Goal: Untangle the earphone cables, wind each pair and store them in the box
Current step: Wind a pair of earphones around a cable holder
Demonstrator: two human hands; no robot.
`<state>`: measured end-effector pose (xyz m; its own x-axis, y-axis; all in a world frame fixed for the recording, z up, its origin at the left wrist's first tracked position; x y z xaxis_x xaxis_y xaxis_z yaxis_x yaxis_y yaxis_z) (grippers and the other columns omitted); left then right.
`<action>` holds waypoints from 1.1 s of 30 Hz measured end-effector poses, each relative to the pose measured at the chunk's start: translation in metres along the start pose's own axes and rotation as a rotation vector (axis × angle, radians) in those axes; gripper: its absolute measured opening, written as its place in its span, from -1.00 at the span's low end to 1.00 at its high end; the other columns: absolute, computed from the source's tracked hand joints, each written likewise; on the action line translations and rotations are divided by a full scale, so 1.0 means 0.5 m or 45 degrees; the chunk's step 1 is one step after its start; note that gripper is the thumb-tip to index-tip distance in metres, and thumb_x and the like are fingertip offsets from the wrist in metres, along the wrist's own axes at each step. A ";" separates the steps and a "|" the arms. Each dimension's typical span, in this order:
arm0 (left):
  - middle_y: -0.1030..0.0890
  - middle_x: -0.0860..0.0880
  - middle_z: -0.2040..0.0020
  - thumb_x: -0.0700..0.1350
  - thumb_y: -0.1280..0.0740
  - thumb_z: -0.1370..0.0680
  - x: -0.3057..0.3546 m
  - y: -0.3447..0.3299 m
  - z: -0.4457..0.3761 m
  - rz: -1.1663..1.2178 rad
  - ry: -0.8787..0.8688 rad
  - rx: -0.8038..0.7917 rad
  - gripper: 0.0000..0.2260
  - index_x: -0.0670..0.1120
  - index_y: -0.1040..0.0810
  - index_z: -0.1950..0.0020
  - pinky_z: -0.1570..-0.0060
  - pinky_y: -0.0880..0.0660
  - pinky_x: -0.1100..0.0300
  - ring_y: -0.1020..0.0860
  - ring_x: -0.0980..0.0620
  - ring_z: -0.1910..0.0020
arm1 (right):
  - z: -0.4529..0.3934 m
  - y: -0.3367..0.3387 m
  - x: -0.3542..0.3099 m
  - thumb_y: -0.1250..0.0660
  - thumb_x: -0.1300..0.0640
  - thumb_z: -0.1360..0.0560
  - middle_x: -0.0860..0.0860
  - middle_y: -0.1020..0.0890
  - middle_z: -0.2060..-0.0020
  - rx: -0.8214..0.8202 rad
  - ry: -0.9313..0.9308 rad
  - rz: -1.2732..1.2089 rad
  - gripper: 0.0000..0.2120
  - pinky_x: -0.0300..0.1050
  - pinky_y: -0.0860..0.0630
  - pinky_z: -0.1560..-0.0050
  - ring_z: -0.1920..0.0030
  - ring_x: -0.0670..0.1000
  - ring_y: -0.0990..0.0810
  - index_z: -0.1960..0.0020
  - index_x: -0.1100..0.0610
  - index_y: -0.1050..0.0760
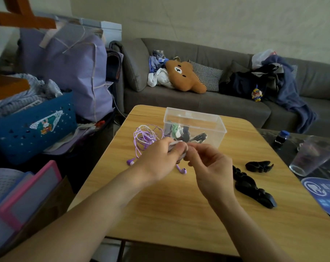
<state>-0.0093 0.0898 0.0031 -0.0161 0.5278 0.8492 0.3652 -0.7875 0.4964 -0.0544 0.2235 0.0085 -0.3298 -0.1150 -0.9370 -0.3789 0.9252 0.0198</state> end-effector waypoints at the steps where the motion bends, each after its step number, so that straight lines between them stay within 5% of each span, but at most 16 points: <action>1: -0.55 0.09 0.33 0.12 -0.22 -0.63 -0.002 0.004 0.000 0.066 0.003 0.063 -0.72 -0.06 -0.57 -0.02 0.33 -0.39 0.19 -0.49 0.19 0.39 | 0.000 0.001 -0.005 -0.40 0.21 -0.55 0.02 -0.73 0.25 0.010 0.017 -0.005 -0.92 -0.23 -0.60 0.17 0.24 -0.08 -0.68 0.04 0.09 -0.67; 5: -0.68 -0.02 0.18 0.26 -0.25 -0.53 0.005 0.007 -0.002 0.255 -0.048 0.176 -0.57 -0.08 -0.65 0.02 0.13 -0.59 0.09 -0.65 0.06 0.15 | 0.006 0.005 -0.022 -0.37 0.22 -0.56 -0.02 -0.72 0.26 0.060 0.097 -0.006 -0.89 -0.31 -0.56 0.19 0.23 -0.11 -0.69 0.04 0.06 -0.65; 10: -0.57 0.06 0.41 0.17 -0.22 -0.61 0.011 0.003 0.001 0.327 0.003 0.172 -0.60 -0.15 -0.59 0.04 0.50 -0.39 0.31 -0.52 0.16 0.55 | 0.007 0.000 -0.034 -0.34 0.23 -0.59 0.02 -0.70 0.14 0.072 0.224 0.179 -0.84 -0.11 -0.63 0.10 0.13 -0.02 -0.70 -0.01 0.00 -0.64; 13: -0.57 -0.02 0.36 0.14 -0.23 -0.62 0.009 -0.001 0.008 0.444 0.042 0.224 -0.61 -0.18 -0.56 0.11 0.56 -0.34 0.32 -0.49 0.10 0.58 | 0.007 -0.003 -0.037 -0.36 0.26 -0.58 0.00 -0.68 0.11 0.073 0.248 0.218 -0.83 -0.07 -0.64 0.10 0.14 -0.01 -0.70 -0.02 0.03 -0.66; 17: -0.63 -0.05 0.32 0.14 -0.25 -0.61 -0.008 0.033 0.029 0.599 0.045 0.655 -0.60 -0.17 -0.57 0.17 0.25 -0.55 0.04 -0.61 -0.04 0.29 | 0.012 -0.017 -0.050 -0.45 0.20 -0.51 -0.04 -0.69 0.14 0.032 0.276 0.215 -0.89 -0.20 -0.61 0.09 0.13 -0.03 -0.70 -0.01 0.05 -0.70; 20: -0.65 -0.03 0.27 0.12 -0.25 -0.62 -0.024 0.057 0.041 0.675 0.127 0.826 -0.64 -0.15 -0.57 0.13 0.12 -0.58 0.00 -0.63 0.04 0.21 | 0.026 -0.036 -0.053 -0.50 0.14 -0.47 -0.09 -0.70 0.14 -0.007 0.311 0.283 -0.86 -0.13 -0.62 0.09 0.10 -0.04 -0.69 -0.02 0.02 -0.70; 27: -0.63 -0.05 0.29 0.07 -0.34 -0.58 -0.042 0.037 0.039 1.001 0.289 0.803 -0.72 -0.01 -0.65 0.26 -0.05 -0.56 -0.18 -0.61 -0.13 0.16 | 0.037 -0.042 -0.011 -0.57 0.18 -0.39 -0.05 -0.73 0.28 0.041 0.059 0.057 -0.92 -0.05 -0.64 0.13 0.24 -0.02 -0.71 0.17 0.10 -0.69; 33: -0.61 0.08 0.21 -0.08 -0.17 -0.68 -0.018 0.040 0.036 1.077 0.151 0.746 -0.77 -0.07 -0.58 0.05 0.04 -0.51 0.19 -0.58 0.12 0.15 | 0.047 -0.051 -0.016 -0.52 0.20 -0.44 0.03 -0.74 0.26 -0.005 0.013 -0.084 -0.96 0.11 -0.67 0.07 0.19 0.10 -0.74 0.13 0.17 -0.72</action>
<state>0.0149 0.0748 0.0022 0.3767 -0.1859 0.9075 0.6947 -0.5914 -0.4095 -0.0219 0.2095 0.0075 -0.3124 -0.1795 -0.9328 -0.4035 0.9141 -0.0408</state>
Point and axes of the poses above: each hand's wrist, its own z-axis away from the middle knuckle, its own y-axis out of the back of the hand, x = y × z, the point moved 10 cm from there along -z, towards the middle knuckle
